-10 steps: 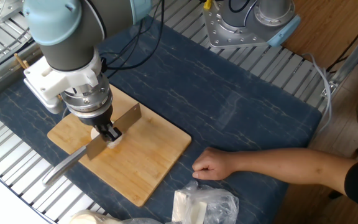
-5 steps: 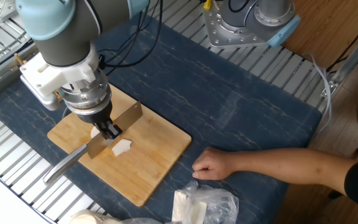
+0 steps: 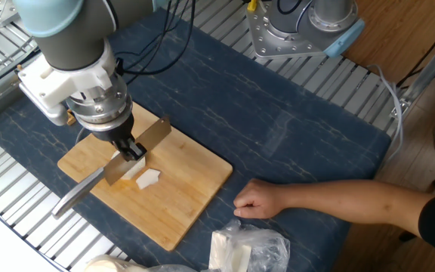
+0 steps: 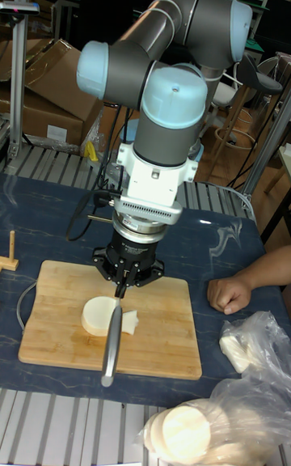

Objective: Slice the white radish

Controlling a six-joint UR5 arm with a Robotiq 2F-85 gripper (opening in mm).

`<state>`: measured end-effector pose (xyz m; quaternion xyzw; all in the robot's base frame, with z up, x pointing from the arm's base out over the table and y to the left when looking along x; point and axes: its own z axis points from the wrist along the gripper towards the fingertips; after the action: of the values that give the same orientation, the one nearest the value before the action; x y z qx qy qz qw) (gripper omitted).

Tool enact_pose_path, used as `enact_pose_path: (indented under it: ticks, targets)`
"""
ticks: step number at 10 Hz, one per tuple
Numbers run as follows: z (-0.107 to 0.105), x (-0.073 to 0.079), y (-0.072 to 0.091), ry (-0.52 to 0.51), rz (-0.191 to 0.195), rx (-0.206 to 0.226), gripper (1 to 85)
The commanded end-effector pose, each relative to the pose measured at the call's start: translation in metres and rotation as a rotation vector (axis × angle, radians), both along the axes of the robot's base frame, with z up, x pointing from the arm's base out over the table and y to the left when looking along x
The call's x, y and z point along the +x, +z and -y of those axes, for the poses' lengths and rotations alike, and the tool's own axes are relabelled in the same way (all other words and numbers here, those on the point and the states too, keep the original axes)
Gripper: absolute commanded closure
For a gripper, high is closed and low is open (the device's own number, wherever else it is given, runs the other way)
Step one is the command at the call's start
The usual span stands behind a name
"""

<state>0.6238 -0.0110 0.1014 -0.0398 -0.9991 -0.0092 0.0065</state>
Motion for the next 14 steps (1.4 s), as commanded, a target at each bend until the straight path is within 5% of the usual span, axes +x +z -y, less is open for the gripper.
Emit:
enact_pose_path:
  ticks: [1,14]
  targets:
    - [0.006,-0.002,0.002,0.008,0.005,0.008,84.7]
    - [0.002,0.006,-0.012,-0.018,0.015,0.003,84.7]
